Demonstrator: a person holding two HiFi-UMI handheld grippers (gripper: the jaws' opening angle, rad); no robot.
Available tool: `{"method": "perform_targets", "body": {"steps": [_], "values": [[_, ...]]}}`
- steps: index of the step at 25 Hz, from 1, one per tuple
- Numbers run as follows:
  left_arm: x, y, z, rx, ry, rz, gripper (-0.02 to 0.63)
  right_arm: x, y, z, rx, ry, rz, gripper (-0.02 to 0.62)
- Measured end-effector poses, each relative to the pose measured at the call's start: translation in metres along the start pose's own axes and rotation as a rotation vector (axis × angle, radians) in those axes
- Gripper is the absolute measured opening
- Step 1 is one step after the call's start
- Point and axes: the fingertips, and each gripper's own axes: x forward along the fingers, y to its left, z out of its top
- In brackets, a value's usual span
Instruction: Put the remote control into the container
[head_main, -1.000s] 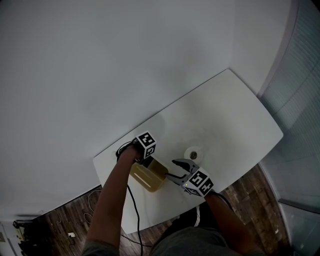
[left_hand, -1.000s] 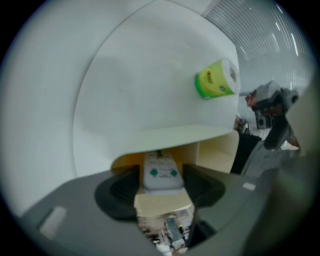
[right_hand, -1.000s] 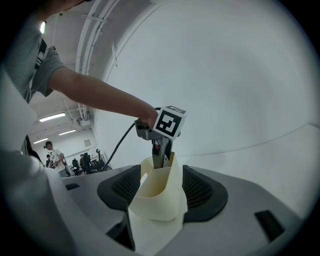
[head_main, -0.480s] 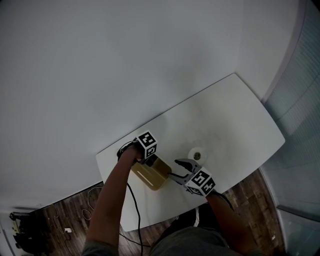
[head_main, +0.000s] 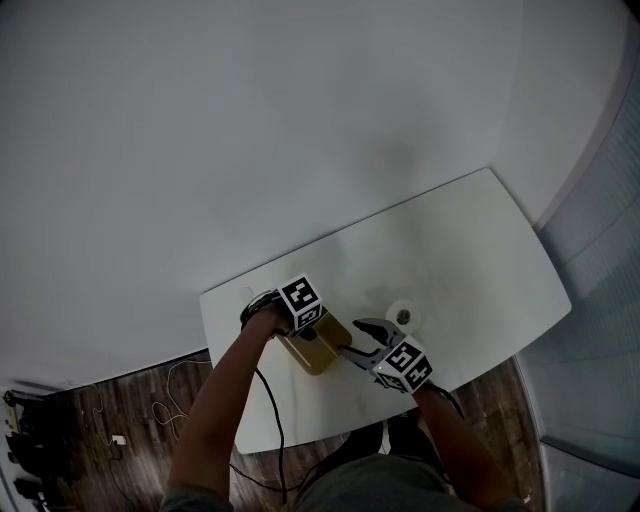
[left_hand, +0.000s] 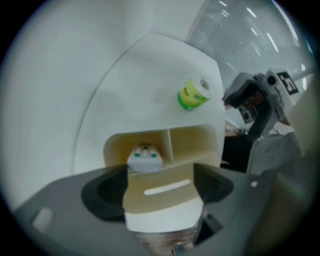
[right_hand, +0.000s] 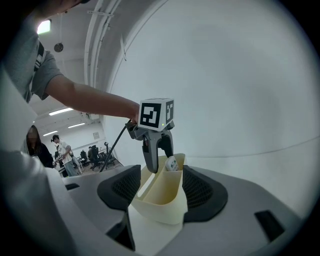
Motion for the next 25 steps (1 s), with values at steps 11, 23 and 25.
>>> {"method": "perform_targets", "body": {"steps": [11, 23, 25], "values": [[-0.019, -0.031, -0.038, -0.060, -0.252, 0.115, 0.408, 0.003, 0.014, 0.002, -0.065, 0.051, 0.058, 0.258], [-0.037, -0.076, -0.055, -0.184, -0.601, 0.182, 0.408, 0.001, 0.033, 0.005, -0.162, 0.104, 0.112, 0.258], [-0.040, -0.086, -0.062, -0.181, -0.662, 0.218, 0.407, -0.002, 0.037, 0.006, -0.180, 0.117, 0.121, 0.258]]}}
